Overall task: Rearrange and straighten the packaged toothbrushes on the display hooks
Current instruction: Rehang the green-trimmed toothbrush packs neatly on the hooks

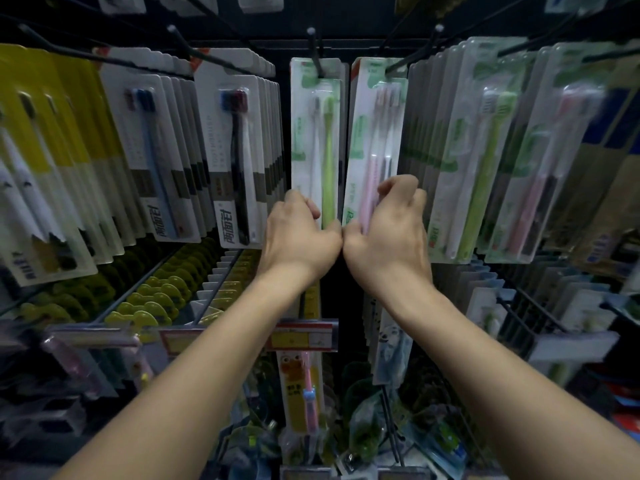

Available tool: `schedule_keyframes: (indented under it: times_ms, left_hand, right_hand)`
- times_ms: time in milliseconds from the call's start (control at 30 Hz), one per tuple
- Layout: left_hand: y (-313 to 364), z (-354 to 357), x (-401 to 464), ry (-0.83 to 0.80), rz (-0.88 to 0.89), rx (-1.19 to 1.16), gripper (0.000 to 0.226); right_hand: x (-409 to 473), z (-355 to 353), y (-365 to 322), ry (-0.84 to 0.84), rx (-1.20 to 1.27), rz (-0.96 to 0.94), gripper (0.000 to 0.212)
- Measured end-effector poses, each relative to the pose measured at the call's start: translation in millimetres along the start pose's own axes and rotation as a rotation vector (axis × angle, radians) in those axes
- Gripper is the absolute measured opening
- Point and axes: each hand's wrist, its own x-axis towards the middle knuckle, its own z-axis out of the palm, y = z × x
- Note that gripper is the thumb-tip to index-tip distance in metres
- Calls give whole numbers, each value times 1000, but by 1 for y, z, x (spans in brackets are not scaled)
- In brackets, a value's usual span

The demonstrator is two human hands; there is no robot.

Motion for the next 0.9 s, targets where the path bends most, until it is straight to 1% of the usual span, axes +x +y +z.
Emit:
schedule_keyframes:
  times_ms: [133,333,567,900]
  left_hand:
    - [0,1,-2,63,18,-20,30]
    - [2,-3,-4,107,32,-47,36]
    - [3,-6,-10,114,39,-53,37]
    - [4,-11,-23,125,23,-49,36]
  right_hand:
    - [0,-4,0,61,55,53,47]
    - [5,-11,2,24,132,169,48]
    - [1,-10,5,31,133,160,44]
    - [-13,-17,7,30,91,147,50]
